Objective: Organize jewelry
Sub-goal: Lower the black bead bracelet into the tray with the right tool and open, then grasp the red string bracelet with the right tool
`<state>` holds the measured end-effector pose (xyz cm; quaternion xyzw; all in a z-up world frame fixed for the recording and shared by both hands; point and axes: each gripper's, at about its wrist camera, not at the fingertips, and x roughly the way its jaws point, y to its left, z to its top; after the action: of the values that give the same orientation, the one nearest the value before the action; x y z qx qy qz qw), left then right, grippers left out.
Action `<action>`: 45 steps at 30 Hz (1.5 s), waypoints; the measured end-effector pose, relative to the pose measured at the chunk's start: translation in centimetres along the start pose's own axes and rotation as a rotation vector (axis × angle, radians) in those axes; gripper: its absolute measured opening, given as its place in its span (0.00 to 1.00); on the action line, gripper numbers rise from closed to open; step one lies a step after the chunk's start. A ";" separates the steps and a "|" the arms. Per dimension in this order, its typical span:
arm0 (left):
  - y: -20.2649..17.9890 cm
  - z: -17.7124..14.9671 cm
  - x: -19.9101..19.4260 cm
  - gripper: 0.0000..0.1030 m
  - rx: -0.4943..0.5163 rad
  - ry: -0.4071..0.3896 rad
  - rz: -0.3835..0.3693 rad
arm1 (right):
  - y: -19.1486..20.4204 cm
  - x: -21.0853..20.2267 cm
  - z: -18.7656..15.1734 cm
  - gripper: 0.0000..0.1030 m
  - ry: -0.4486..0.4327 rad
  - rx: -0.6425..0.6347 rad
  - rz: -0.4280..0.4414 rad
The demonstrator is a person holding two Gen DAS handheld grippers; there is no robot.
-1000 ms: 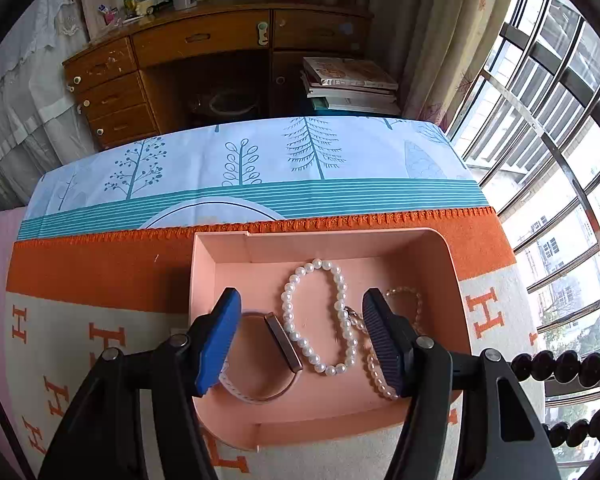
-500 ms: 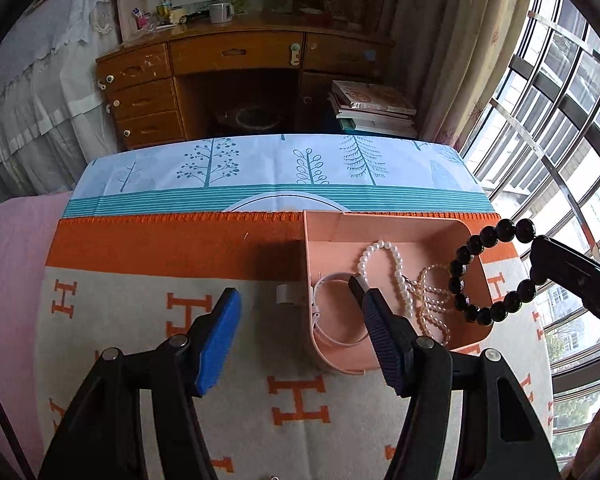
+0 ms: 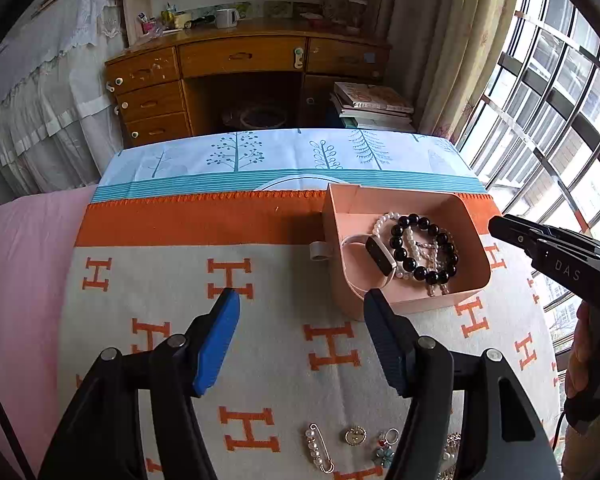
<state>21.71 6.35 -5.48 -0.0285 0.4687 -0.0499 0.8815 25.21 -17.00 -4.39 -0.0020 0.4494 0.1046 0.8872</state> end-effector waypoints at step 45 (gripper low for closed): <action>-11.8 -18.2 -2.1 0.77 0.125 0.115 -0.027 | -1.5 -6.2 -21.5 0.30 0.182 -0.228 0.151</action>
<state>4.75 -5.21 -12.82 0.0230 0.5142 -0.0924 0.8523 4.81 -21.72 -12.33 -0.0783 0.5119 0.2204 0.8266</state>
